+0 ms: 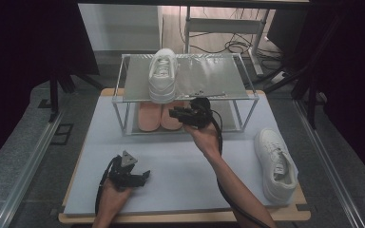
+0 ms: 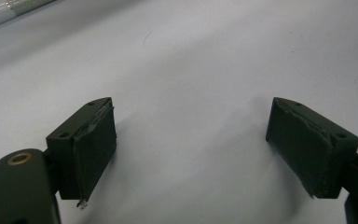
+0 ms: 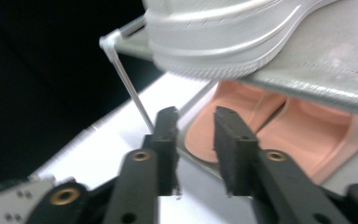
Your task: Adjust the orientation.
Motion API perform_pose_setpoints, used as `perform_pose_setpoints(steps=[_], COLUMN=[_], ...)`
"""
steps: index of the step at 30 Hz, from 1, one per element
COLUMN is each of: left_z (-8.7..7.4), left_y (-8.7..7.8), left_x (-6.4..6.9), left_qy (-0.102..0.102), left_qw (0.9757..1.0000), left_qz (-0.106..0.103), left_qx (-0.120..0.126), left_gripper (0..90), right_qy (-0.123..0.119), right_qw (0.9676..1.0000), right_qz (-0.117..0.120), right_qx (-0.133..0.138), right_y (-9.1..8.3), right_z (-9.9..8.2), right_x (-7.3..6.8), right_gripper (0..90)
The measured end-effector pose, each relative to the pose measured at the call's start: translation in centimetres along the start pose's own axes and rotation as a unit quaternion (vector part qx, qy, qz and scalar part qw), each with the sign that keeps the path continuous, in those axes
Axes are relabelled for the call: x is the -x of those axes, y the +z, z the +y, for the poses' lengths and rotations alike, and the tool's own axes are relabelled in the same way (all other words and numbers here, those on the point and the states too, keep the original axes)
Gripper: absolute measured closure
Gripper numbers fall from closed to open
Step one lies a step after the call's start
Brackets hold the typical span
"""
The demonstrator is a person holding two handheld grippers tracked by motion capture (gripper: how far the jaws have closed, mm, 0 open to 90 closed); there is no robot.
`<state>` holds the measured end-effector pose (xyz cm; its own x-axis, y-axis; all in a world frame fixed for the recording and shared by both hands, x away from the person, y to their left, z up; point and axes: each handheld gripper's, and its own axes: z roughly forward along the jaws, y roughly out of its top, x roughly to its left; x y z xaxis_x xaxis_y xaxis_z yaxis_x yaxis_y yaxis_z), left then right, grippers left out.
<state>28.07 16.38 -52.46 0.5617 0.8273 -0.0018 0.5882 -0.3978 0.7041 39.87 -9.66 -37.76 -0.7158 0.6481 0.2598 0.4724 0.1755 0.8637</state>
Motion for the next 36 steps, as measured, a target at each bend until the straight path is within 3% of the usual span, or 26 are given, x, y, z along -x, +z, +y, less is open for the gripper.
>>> perform_pose_setpoints(steps=[4,10,14,16,20,25,36], left_z=[0.0,0.0,0.0,0.0,0.0,0.0,0.0], left_y=[0.0,0.0,0.0,0.0,0.0,0.1,0.0], left_x=[-0.1,0.0,0.0,0.0,0.0,-0.1,-0.1], left_qy=[-0.001,-0.002,-0.004,-0.004,-0.005,-0.006,-0.006], left_qw=[1.0,1.0,1.0,1.0,1.0,1.0,1.0], left_qz=[-0.002,-0.001,-0.002,-0.002,-0.003,-0.003,-0.003], left_qx=[-0.001,-0.001,0.0,0.001,0.0,0.001,-0.001], left_gripper=[16.2,16.1,16.1,16.1,16.1,16.1,16.1], right_qy=[-0.048,-0.107,-0.107,-0.118,-0.142,-0.127,-0.123], right_qw=[0.9987,0.9936,0.9937,0.9925,0.9887,0.9897,0.9868], right_qz=[-0.017,-0.033,-0.018,-0.01,-0.019,0.011,0.009], right_qx=[-0.004,-0.017,-0.025,-0.029,-0.045,-0.064,-0.105], right_y=[-0.3,-1.0,-1.5,-1.7,-1.9,-2.4,-4.9], right_z=[-0.9,-2.2,-3.1,-3.7,-5.2,-6.9,-9.6], right_x=[-1.0,-1.7,-1.8,-1.8,-2.3,-2.3,-2.0], right_gripper=[53.0,39.6,32.4,29.2,22.8,15.5,13.0])
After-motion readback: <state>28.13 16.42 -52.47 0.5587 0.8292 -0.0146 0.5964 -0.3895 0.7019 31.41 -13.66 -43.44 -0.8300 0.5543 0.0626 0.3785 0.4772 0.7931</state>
